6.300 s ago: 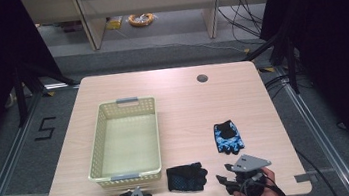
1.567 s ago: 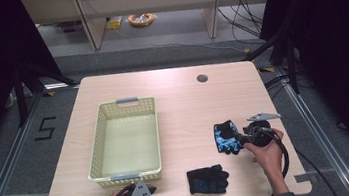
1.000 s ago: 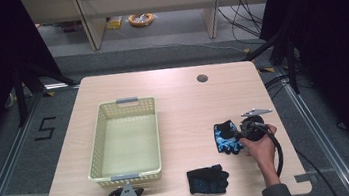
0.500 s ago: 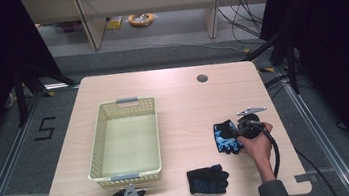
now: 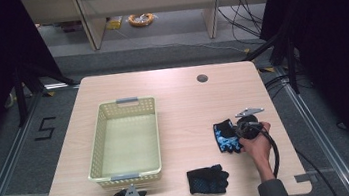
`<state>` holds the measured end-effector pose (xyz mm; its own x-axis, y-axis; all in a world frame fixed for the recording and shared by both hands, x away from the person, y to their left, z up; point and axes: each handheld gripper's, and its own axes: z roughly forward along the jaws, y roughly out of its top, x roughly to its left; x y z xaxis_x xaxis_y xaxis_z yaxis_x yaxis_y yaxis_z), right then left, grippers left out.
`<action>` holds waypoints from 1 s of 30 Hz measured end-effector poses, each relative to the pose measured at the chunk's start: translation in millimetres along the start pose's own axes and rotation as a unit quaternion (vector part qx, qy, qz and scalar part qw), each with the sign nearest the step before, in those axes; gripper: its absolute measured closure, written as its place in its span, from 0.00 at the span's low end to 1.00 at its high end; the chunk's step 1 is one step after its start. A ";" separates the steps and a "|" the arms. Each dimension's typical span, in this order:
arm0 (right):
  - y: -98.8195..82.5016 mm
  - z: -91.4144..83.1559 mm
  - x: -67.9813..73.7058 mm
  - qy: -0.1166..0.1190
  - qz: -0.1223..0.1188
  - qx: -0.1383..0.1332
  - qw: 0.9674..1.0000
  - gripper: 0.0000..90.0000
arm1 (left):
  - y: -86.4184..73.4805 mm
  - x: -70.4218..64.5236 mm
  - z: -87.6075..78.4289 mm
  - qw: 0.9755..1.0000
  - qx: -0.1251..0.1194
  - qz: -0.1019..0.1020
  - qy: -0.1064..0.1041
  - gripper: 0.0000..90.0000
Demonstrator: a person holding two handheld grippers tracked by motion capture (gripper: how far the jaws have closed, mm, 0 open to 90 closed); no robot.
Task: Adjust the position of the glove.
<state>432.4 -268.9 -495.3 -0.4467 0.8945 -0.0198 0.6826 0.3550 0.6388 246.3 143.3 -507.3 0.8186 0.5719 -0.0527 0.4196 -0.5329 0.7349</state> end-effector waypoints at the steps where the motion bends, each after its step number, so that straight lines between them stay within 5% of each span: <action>1: 2.5 -6.2 -0.2 0.010 -0.003 -0.010 1.000 0.98 | -0.3 0.4 -1.4 1.000 -0.007 -0.006 0.000 0.31; 8: 12.3 -36.6 4.3 0.041 -0.035 -0.044 0.998 0.98 | 0.5 2.0 -3.6 1.000 0.004 -0.004 0.006 0.31; 12: 22.6 -59.3 15.1 0.072 -0.093 -0.062 0.991 0.98 | 1.2 1.5 -3.0 1.000 -0.010 0.007 0.005 0.31; 14: 27.4 -72.9 23.7 0.092 -0.107 -0.059 0.988 0.98 | 0.5 0.8 -2.3 1.000 -0.007 -0.005 0.004 0.31; 15: 30.8 -78.2 27.7 0.113 -0.140 -0.077 0.981 0.98 | 0.4 0.4 -2.3 1.000 -0.010 -0.007 0.006 0.31; 16: 30.8 -78.2 27.7 0.113 -0.140 -0.077 0.981 0.98 | 0.8 1.5 -2.5 1.000 -0.010 0.003 0.007 0.31; 17: 31.2 -83.5 35.5 0.138 -0.161 -0.077 0.974 0.98 | 0.6 0.8 -2.0 1.000 -0.010 -0.001 0.005 0.31; 20: 29.1 -86.4 42.3 0.161 -0.166 -0.075 0.970 0.98 | 1.0 2.0 -2.1 1.000 -0.008 0.009 0.003 0.31; 21: 27.3 -86.4 46.5 0.187 -0.184 -0.080 0.962 0.98 | 1.1 2.0 -1.8 1.000 -0.007 0.008 0.002 0.31; 22: 27.3 -86.4 46.5 0.187 -0.184 -0.080 0.962 0.98 | 0.5 0.5 -0.8 1.000 -0.008 -0.008 -0.001 0.31; 23: 25.2 -87.1 50.1 0.197 -0.182 -0.077 0.960 0.98 | 0.7 1.2 -0.4 1.000 -0.010 -0.001 0.002 0.31; 24: 22.7 -86.7 54.0 0.212 -0.192 -0.073 0.955 0.98 | 0.7 0.7 0.8 1.000 -0.006 -0.002 0.012 0.31; 25: 22.7 -86.7 54.0 0.212 -0.192 -0.073 0.955 0.98 | 0.7 0.7 0.8 1.000 -0.006 -0.002 0.012 0.31; 26: 20.1 -85.2 57.5 0.224 -0.204 -0.070 0.950 0.98 | 1.1 0.8 0.4 1.000 -0.006 -0.005 -0.001 0.31; 29: 16.8 -85.2 61.7 0.237 -0.209 -0.065 0.946 0.98 | 2.0 0.5 0.4 1.000 -0.009 -0.002 0.001 0.31; 30: 14.6 -84.3 64.8 0.247 -0.227 -0.066 0.940 0.98 | 2.3 1.6 0.7 1.000 -0.004 -0.001 0.001 0.31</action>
<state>364.6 -228.7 -422.4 -0.9104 0.4129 0.0260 0.2947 0.6032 0.7411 248.8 142.5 -506.1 0.8171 0.5740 -0.0526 0.4176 -0.5267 0.7404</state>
